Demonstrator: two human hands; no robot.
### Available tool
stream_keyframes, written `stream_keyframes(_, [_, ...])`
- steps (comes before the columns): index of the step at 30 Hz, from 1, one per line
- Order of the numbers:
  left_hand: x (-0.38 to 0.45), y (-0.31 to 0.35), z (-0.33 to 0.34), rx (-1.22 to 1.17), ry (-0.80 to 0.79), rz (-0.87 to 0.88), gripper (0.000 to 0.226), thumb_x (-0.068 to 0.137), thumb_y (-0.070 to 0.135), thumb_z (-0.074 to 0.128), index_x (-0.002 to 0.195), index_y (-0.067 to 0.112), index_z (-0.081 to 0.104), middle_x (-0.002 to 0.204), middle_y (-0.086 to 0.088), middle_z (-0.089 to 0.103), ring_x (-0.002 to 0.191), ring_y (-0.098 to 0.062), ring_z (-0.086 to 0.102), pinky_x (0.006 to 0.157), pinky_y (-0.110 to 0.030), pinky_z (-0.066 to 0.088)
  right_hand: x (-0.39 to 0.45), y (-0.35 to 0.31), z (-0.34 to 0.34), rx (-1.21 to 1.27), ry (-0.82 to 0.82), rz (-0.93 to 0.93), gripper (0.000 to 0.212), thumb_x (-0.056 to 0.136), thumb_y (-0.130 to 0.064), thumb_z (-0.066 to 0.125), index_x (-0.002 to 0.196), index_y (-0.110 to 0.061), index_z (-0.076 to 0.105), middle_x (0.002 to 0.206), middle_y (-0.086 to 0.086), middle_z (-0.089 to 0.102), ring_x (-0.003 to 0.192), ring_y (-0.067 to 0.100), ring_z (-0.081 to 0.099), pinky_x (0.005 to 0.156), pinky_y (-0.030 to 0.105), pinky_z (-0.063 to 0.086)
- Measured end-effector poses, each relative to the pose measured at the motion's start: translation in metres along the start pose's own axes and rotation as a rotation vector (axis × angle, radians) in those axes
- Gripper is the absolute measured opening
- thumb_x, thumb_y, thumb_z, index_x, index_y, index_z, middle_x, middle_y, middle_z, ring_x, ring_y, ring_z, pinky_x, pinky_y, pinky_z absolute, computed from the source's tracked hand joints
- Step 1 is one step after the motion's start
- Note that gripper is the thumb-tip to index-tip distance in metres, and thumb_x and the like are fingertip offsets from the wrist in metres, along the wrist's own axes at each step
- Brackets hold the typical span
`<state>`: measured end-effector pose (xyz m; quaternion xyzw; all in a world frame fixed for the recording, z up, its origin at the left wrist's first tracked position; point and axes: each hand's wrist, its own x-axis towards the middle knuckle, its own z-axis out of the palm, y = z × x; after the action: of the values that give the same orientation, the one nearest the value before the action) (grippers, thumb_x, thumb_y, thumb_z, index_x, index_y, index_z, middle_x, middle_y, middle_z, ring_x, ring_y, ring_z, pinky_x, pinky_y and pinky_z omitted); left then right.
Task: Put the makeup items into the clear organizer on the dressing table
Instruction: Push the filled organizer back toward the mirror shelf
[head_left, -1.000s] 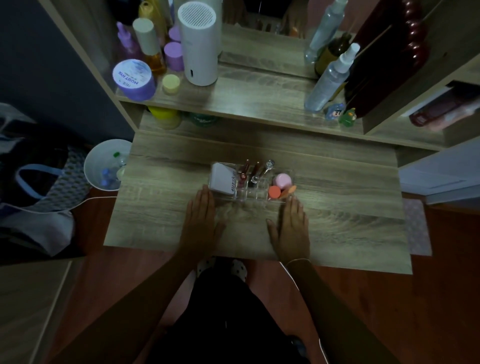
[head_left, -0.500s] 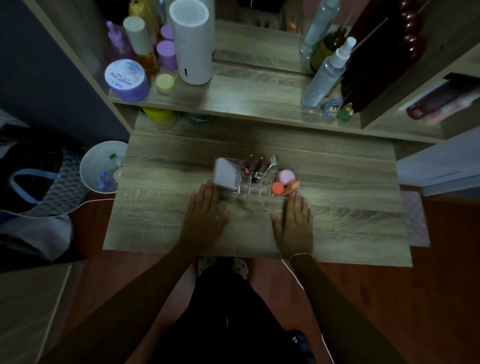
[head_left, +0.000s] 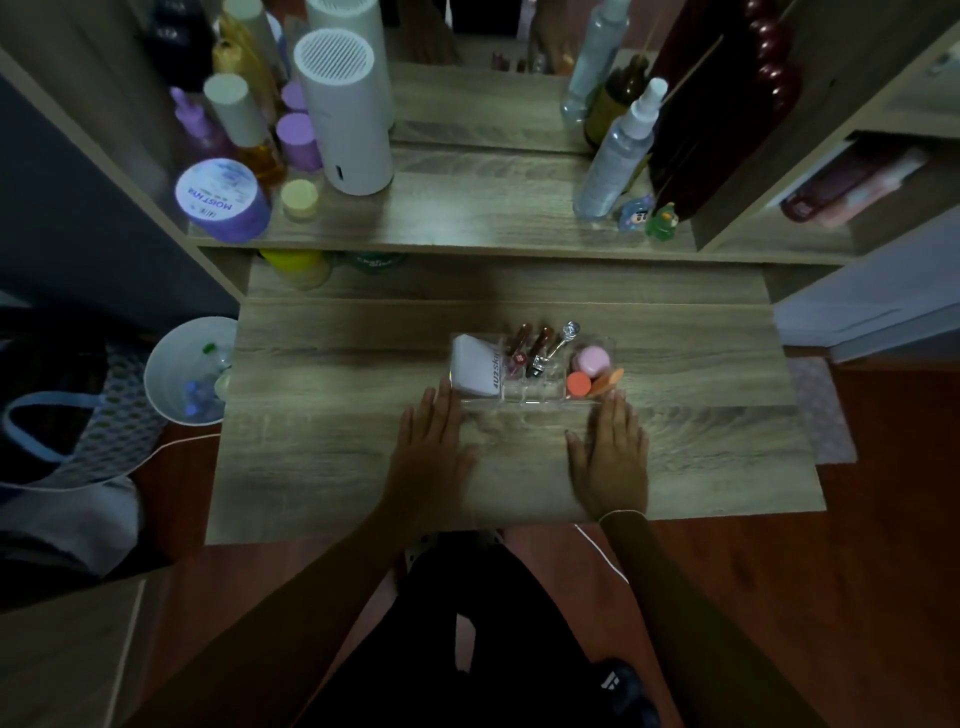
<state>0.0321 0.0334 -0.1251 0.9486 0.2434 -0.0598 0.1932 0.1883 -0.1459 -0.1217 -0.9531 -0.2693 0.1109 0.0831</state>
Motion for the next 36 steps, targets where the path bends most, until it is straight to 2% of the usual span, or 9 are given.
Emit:
stream_keyframes(4, [0.002,0.009,0.003,0.028,-0.057,0.025,0.072,0.093,0.050,0.028,0.146,0.002,0.015,0.156,-0.019,0.012,0.144,-0.035,0.012,0.113,-0.056,0.019,0.002,0.011,-0.004,0.014,-0.003,0.043,0.071,0.096,-0.042,0.043,0.150,-0.007,0.012,0.160,0.011,0.015,0.147,0.031,0.013,0.118,0.053,0.018])
stream_keyframes(10, [0.013,0.030,0.008,0.023,-0.106,0.087,0.077,0.093,0.046,0.043,0.147,0.005,0.008,0.158,-0.016,0.006,0.144,-0.033,0.007,0.112,-0.058,0.015,0.010,0.037,-0.014,0.023,-0.018,0.094,0.071,0.096,-0.040,0.043,0.151,-0.010,0.009,0.161,0.009,0.012,0.147,0.031,0.014,0.118,0.051,0.016])
stream_keyframes(17, [0.036,0.069,0.014,0.038,-0.090,0.094,0.072,0.087,0.045,0.038,0.143,0.001,0.026,0.152,-0.022,0.026,0.140,-0.039,0.023,0.108,-0.061,0.026,0.018,0.074,-0.022,0.038,0.032,0.111,0.071,0.095,-0.038,0.048,0.148,-0.003,0.019,0.156,0.018,0.025,0.143,0.039,0.024,0.113,0.056,0.026])
stream_keyframes(20, [0.047,0.087,0.018,0.031,-0.090,0.101,0.072,0.088,0.044,0.035,0.144,0.001,0.022,0.153,-0.023,0.023,0.141,-0.039,0.020,0.109,-0.061,0.024,0.027,0.092,-0.027,0.050,0.036,0.116,0.071,0.094,-0.040,0.046,0.148,-0.002,0.019,0.155,0.019,0.027,0.142,0.040,0.025,0.113,0.056,0.027])
stream_keyframes(23, [0.058,0.104,0.023,0.065,-0.081,0.102,0.070,0.089,0.041,0.042,0.142,-0.002,0.027,0.150,-0.025,0.028,0.137,-0.042,0.027,0.106,-0.062,0.030,0.040,0.107,-0.030,0.072,0.044,0.115,0.070,0.095,-0.041,0.046,0.148,-0.002,0.020,0.155,0.019,0.027,0.143,0.038,0.024,0.114,0.056,0.026])
stream_keyframes(26, [0.070,0.119,0.027,0.046,-0.085,0.057,0.075,0.092,0.045,0.046,0.145,0.000,0.016,0.155,-0.022,0.015,0.142,-0.039,0.016,0.113,-0.057,0.019,0.053,0.121,-0.035,0.094,0.038,0.112,0.070,0.096,-0.042,0.044,0.149,-0.005,0.017,0.157,0.017,0.023,0.145,0.035,0.019,0.116,0.055,0.021])
stream_keyframes(29, [0.081,0.131,0.030,0.073,-0.096,0.022,0.079,0.091,0.056,0.022,0.147,0.004,0.005,0.157,-0.019,0.002,0.144,-0.034,0.005,0.115,-0.052,0.011,0.065,0.133,-0.041,0.101,0.039,0.089,0.070,0.096,-0.042,0.044,0.149,-0.006,0.016,0.158,0.016,0.021,0.146,0.035,0.015,0.118,0.055,0.016])
stream_keyframes(33, [0.090,0.146,0.028,0.032,-0.090,0.003,0.079,0.094,0.050,0.036,0.147,0.005,-0.003,0.157,-0.017,-0.005,0.145,-0.031,-0.003,0.117,-0.050,0.007,0.080,0.144,-0.047,0.106,0.023,0.067,0.070,0.097,-0.044,0.040,0.150,-0.008,0.011,0.159,0.016,0.016,0.147,0.035,0.011,0.118,0.056,0.016])
stream_keyframes(36, [0.097,0.155,0.028,0.021,-0.098,-0.010,0.077,0.095,0.048,0.035,0.147,0.005,-0.004,0.157,-0.017,-0.006,0.145,-0.031,-0.007,0.117,-0.050,0.004,0.089,0.151,-0.051,0.112,0.026,0.052,0.069,0.098,-0.045,0.039,0.150,-0.009,0.012,0.159,0.015,0.016,0.147,0.035,0.010,0.118,0.056,0.015])
